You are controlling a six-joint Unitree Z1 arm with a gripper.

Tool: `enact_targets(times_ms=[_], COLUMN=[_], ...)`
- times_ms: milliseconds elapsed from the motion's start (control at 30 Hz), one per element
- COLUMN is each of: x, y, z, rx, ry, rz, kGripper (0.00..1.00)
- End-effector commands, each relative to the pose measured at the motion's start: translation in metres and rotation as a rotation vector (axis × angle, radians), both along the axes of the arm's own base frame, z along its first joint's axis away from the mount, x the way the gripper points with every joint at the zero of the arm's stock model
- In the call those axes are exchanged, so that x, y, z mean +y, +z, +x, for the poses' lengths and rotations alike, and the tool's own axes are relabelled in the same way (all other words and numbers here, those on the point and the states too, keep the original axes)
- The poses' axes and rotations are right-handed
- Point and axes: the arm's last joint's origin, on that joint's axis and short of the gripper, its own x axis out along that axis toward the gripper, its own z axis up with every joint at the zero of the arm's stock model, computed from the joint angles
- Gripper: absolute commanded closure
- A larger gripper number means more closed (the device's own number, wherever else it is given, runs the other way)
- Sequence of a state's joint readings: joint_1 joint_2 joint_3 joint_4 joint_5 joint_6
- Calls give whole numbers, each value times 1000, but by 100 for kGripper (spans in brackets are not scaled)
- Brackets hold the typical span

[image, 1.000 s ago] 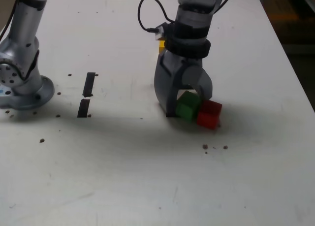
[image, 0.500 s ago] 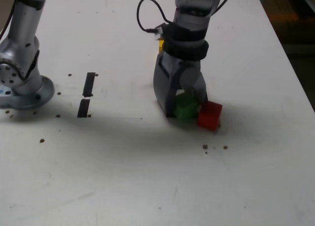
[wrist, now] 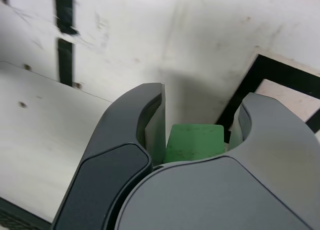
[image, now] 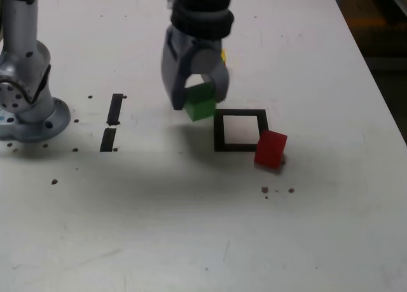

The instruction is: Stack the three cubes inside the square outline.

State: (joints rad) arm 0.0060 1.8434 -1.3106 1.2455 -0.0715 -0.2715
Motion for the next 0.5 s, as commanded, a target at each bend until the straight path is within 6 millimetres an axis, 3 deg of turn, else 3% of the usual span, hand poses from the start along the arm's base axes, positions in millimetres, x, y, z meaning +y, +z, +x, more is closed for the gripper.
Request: enact_targets(times_ms=[0, 267, 467], x=[5, 25, 41], y=[2, -5, -12], z=[-10, -34, -37], rx=[3, 25, 1], ry=[-26, -139, -235], rz=[-9, -52, -59], kGripper=[75, 73, 73])
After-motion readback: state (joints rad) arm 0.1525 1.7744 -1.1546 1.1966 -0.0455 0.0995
